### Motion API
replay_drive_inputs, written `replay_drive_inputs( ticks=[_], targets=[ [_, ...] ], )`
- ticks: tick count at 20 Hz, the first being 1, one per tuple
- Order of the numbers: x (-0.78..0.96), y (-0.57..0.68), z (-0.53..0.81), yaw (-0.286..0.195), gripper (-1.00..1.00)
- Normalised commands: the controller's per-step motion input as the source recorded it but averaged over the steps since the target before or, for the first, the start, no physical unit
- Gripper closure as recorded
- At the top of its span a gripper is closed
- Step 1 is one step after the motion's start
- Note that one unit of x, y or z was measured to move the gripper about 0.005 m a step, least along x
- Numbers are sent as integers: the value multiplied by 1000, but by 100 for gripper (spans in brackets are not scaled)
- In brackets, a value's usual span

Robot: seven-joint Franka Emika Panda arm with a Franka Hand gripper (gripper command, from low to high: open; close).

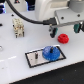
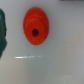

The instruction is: Insert the blue gear onto the right peg, followed by the red gear

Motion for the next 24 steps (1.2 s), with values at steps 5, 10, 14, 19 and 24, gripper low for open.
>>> replay_drive_inputs(
  ticks=[5, 10, 14, 19, 24],
  targets=[
    [-300, 300, -270, 0, -100],
    [-157, 164, -365, 0, -100],
    [-98, 38, -385, 0, -100],
    [-64, -16, -372, 0, -100],
    [-90, -58, -277, 0, 100]
  ],
)
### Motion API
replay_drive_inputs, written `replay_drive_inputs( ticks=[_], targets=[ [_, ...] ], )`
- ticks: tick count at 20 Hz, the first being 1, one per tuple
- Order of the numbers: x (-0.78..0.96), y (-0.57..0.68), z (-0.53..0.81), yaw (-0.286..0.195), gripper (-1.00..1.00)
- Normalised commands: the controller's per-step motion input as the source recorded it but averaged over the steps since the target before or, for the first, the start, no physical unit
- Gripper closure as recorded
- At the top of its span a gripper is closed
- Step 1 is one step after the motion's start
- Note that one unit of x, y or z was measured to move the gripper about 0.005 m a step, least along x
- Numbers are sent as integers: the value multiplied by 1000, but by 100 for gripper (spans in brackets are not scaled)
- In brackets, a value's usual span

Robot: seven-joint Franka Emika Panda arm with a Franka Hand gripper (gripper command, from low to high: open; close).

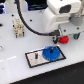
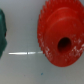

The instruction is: Insert the blue gear onto the right peg, followed by the red gear

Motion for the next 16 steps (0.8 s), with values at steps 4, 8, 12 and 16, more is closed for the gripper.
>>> replay_drive_inputs(
  ticks=[4, 8, 12, 16],
  targets=[
    [-281, -65, -145, 0, 100],
    [-172, 23, -44, 0, 100],
    [-113, 4, 33, 0, 100],
    [-3, -9, 225, 0, 100]
  ],
)
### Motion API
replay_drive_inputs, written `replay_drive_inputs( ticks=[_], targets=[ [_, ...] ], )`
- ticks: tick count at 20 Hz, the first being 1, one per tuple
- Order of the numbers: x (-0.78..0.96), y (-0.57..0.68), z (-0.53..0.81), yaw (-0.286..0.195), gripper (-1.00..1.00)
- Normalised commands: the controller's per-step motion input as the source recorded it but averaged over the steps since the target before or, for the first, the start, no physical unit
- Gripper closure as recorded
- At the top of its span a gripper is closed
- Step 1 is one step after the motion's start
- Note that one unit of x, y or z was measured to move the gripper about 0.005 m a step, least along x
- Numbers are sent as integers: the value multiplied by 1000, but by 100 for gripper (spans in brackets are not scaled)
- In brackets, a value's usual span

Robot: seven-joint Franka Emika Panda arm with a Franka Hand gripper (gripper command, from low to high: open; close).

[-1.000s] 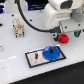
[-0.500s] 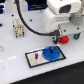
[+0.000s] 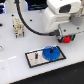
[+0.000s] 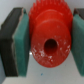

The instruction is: Insert the blue gear onto the right peg, followed by the red gear

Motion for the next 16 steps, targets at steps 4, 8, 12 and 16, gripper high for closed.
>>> replay_drive_inputs(
  ticks=[4, 8, 12, 16],
  targets=[
    [165, -19, 539, 0, 100],
    [301, -62, 620, 0, 100],
    [411, -89, 619, 0, 100],
    [448, -239, 573, 0, 100]
  ],
)
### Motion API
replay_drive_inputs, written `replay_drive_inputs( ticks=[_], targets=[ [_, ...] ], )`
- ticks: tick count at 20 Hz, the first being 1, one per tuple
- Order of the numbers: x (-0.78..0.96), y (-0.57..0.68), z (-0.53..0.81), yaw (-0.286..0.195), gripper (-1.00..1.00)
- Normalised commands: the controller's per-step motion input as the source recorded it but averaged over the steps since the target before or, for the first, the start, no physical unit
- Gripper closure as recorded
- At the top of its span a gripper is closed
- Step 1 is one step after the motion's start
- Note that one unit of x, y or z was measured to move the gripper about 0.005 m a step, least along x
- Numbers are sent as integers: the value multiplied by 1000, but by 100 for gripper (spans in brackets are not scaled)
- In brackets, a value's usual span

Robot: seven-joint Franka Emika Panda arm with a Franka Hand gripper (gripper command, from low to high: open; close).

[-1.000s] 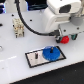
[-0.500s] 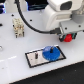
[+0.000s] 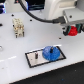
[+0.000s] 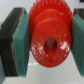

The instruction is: Insert the blue gear onto the right peg, followed by the red gear

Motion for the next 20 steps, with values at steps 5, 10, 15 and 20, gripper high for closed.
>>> replay_drive_inputs(
  ticks=[5, 10, 15, 20],
  targets=[
    [528, -475, 436, 0, 100],
    [519, -469, 355, 0, 100],
    [519, -434, 166, 0, 100],
    [584, -261, 33, 0, 100]
  ],
)
